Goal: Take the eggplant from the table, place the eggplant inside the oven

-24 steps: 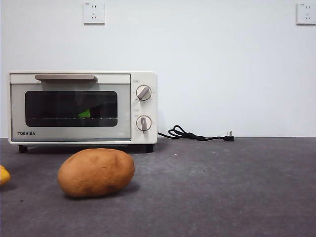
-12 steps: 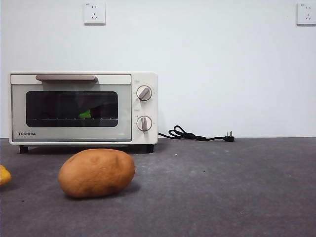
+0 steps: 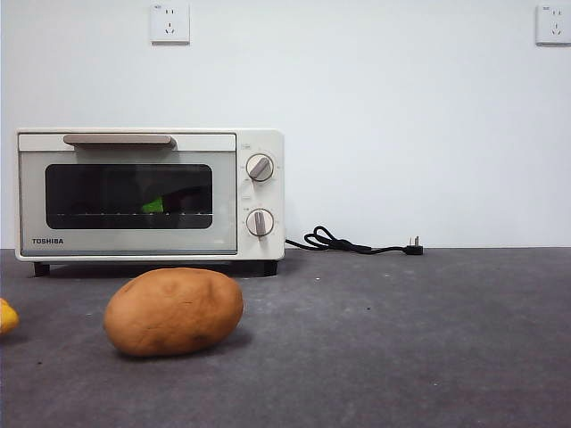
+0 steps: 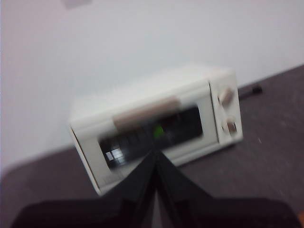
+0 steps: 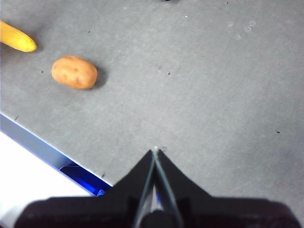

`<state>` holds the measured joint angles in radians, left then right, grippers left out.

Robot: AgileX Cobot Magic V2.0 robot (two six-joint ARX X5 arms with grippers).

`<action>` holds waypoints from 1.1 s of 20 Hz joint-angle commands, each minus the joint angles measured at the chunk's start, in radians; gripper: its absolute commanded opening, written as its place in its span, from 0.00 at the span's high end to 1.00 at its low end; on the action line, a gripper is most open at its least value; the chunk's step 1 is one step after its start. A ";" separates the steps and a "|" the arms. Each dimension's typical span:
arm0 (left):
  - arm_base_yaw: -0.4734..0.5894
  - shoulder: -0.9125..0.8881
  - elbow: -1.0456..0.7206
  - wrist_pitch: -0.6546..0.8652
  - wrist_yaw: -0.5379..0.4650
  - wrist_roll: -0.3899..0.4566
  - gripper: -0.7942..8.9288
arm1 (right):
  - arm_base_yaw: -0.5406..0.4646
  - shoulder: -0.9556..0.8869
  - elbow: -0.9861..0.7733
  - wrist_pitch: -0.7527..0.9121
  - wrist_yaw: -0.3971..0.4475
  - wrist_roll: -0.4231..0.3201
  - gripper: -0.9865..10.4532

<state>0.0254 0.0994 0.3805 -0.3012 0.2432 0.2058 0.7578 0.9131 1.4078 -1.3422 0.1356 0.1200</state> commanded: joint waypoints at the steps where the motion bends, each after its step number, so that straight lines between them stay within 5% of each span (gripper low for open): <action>1: 0.003 -0.048 -0.126 0.043 -0.001 -0.082 0.92 | 0.000 0.000 -0.006 0.003 0.004 0.008 0.91; 8: 0.003 -0.095 -0.335 0.055 -0.001 -0.147 0.92 | 0.000 0.001 -0.006 0.003 0.004 0.008 0.91; 22: 0.002 -0.083 -0.345 0.061 -0.004 -0.188 0.92 | 0.000 0.001 -0.006 0.003 0.004 0.008 0.91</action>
<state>0.0254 0.0158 0.0444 -0.2520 0.2420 0.0250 0.7578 0.9142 1.4078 -1.3422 0.1356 0.1200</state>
